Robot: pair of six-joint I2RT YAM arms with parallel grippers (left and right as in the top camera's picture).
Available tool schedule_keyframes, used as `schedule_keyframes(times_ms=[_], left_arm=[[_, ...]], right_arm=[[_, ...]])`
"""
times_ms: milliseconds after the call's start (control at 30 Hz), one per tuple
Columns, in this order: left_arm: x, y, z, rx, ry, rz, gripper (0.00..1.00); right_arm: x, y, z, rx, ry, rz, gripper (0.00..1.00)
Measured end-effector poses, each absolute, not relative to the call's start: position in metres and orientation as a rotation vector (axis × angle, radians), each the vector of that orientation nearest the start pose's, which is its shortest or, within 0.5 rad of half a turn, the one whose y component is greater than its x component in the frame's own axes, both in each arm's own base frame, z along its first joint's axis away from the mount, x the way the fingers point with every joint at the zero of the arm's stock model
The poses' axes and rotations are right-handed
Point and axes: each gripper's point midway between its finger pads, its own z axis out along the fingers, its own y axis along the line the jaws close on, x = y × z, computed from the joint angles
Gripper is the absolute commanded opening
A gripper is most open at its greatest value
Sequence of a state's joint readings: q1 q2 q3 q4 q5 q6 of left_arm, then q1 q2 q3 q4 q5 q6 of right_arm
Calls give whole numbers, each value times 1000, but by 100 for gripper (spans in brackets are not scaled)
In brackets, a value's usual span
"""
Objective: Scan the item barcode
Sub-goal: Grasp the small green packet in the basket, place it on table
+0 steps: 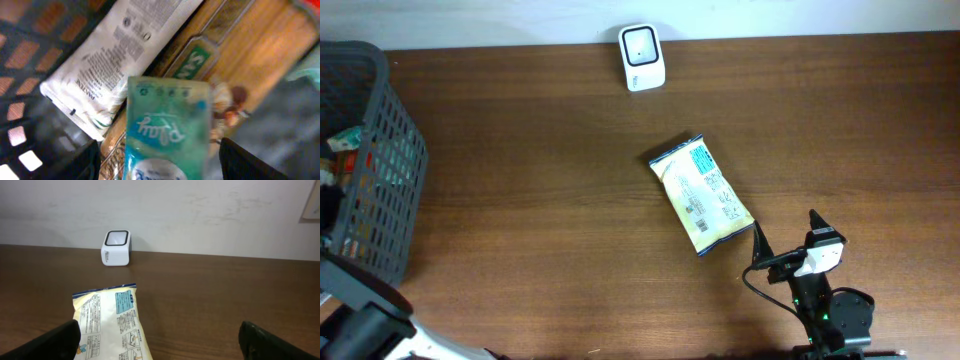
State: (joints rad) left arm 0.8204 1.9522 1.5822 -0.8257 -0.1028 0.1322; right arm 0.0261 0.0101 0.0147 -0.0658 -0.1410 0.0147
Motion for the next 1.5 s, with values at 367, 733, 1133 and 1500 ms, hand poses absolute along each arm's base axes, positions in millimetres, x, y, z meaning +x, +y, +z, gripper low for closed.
schedule_keyframes(times_ms=[367, 733, 1133, 1500], left_arm=[[295, 348, 65, -1006, 2723, 326, 0], [365, 311, 293, -812, 2203, 202, 0], [412, -24, 223, -14, 2636, -307, 0], [394, -174, 88, 387, 2858, -413, 8]], right_arm=[[244, 31, 162, -118, 1629, 146, 99], [244, 31, 162, -117, 1629, 147, 99], [244, 31, 162, -118, 1629, 146, 99], [244, 31, 162, -117, 1630, 147, 99]])
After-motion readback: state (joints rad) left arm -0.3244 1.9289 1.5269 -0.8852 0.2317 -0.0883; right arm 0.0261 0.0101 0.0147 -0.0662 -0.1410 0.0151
